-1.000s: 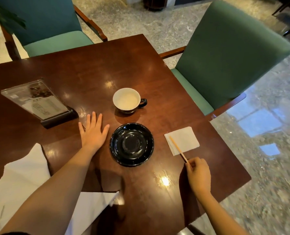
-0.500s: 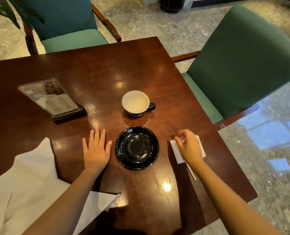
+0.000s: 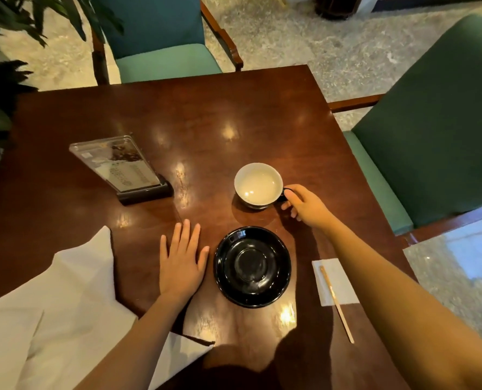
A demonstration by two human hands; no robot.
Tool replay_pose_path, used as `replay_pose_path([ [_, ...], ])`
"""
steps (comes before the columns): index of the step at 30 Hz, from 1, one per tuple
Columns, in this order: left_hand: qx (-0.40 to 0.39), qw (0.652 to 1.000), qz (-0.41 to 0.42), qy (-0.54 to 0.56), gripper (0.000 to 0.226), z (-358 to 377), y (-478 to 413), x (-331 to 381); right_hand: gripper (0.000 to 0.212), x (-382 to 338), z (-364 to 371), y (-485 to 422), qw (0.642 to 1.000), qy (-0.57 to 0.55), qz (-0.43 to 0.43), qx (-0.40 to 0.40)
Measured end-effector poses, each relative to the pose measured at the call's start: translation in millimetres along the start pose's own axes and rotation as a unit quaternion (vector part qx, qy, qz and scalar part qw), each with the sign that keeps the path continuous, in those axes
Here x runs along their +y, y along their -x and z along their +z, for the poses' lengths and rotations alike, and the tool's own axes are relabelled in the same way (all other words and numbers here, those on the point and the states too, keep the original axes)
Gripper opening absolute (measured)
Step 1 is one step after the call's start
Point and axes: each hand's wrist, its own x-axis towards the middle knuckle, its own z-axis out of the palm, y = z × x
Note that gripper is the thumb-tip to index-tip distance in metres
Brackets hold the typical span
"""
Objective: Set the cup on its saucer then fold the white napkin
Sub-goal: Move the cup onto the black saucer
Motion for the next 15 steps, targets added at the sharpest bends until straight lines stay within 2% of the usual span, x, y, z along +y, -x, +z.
replay_pose_path([
  [3, 0.001, 1.0, -0.001, -0.007, 0.059, -1.6, 0.5, -0.8, 0.02, -0.7, 5.6, -3.3, 0.998, -0.066, 0.012, -0.017],
  [8, -0.015, 1.0, -0.003, -0.011, 0.058, -2.9, 0.8, -0.6, 0.027, 3.7, 1.5, -3.9, 0.984, -0.163, 0.022, -0.067],
  [15, -0.012, 1.0, -0.002, -0.004, 0.061, -2.8, 1.1, 0.1, 0.031, 0.7, -2.5, 0.0, 0.977, -0.173, 0.011, -0.123],
])
